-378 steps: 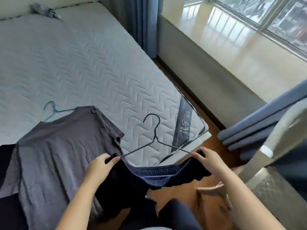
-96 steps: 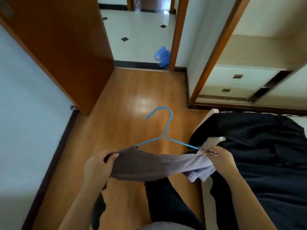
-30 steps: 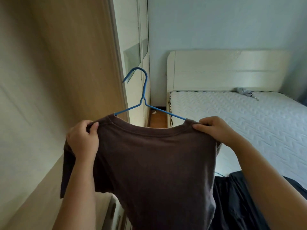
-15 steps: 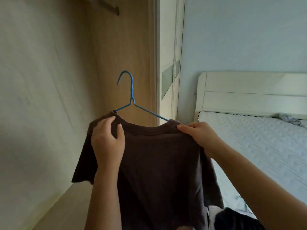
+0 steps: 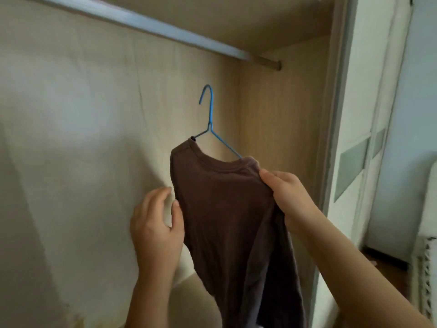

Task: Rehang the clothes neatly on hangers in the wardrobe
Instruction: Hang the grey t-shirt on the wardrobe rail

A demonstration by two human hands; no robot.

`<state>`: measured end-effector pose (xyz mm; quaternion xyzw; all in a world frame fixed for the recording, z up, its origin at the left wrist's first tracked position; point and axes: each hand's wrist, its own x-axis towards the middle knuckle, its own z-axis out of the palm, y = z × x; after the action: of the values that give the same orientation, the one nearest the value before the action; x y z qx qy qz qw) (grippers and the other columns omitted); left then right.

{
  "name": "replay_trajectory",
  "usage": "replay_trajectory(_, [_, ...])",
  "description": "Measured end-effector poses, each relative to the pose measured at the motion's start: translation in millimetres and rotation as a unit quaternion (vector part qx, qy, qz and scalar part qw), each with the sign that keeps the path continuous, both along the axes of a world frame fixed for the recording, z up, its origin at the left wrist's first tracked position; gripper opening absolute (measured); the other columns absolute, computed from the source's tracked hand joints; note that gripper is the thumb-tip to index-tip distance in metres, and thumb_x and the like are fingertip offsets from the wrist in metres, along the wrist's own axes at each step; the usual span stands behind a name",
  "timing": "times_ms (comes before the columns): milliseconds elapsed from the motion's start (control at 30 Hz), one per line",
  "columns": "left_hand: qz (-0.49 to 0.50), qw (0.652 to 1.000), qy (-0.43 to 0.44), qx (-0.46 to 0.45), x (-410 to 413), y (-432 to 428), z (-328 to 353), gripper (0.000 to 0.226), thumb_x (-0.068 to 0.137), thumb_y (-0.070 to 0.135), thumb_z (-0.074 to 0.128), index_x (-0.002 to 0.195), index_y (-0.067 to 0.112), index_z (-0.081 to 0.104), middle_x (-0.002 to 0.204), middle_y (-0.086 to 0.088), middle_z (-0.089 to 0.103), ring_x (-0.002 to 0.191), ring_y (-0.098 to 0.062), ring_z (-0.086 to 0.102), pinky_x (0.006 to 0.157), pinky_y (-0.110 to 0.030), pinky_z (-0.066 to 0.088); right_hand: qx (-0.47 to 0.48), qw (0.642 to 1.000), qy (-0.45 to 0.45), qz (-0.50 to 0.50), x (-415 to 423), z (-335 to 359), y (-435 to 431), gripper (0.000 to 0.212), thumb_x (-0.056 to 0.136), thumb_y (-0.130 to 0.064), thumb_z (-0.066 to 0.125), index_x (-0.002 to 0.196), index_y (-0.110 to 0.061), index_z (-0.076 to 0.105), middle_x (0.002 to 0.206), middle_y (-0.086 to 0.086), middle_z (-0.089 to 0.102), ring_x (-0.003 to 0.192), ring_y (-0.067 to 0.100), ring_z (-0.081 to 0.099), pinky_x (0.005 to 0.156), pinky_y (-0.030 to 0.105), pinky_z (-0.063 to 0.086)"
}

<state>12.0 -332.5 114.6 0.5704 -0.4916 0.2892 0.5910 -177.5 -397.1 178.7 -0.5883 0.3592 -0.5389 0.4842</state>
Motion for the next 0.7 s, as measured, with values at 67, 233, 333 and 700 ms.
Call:
replay_trajectory(67, [0.051, 0.998, -0.015, -0.025, 12, -9, 24, 0.036, 0.084, 0.025, 0.044, 0.103, 0.002, 0.063, 0.102, -0.017, 0.066, 0.098, -0.022, 0.05, 0.086, -0.03, 0.037, -0.027, 0.999, -0.015, 0.035, 6, 16, -21, 0.038, 0.093, -0.022, 0.049, 0.091, 0.014, 0.059, 0.081, 0.021, 0.062, 0.076, 0.026, 0.056, 0.072, 0.035, 0.042])
replay_trajectory(233, [0.198, 0.976, -0.086, -0.035, 45, -27, 109, 0.034, 0.084, 0.023, 0.044, 0.106, 0.006, 0.063, 0.115, -0.013, 0.063, 0.109, -0.034, 0.054, 0.092, -0.04, 0.037, -0.079, 0.987, -0.058, 0.125, 29, 59, -63, 0.038, 0.09, -0.026, 0.052, 0.085, 0.01, 0.061, 0.08, 0.02, 0.06, 0.075, 0.026, 0.053, 0.071, 0.036, 0.039])
replay_trajectory(333, [0.24, 0.966, -0.087, -0.031, 68, -26, 163, 0.034, 0.083, 0.021, 0.047, 0.111, 0.006, 0.061, 0.122, -0.014, 0.059, 0.116, -0.034, 0.049, 0.097, -0.046, 0.036, -0.104, 0.981, -0.059, 0.15, 52, 84, -77, 0.037, 0.088, -0.03, 0.052, 0.065, -0.003, 0.062, 0.073, 0.018, 0.06, 0.071, 0.027, 0.053, 0.069, 0.037, 0.039])
replay_trajectory(700, [0.441, 0.855, -0.202, 0.185, 129, -26, 300, 0.05, 0.088, 0.023, 0.05, 0.136, 0.012, 0.038, 0.147, -0.01, 0.033, 0.136, -0.027, 0.026, 0.109, -0.045, 0.019, -0.156, 0.958, -0.085, 0.226, 128, 157, -98, 0.027, 0.092, -0.021, 0.044, 0.071, -0.008, 0.054, 0.07, 0.016, 0.05, 0.066, 0.023, 0.046, 0.062, 0.032, 0.034])
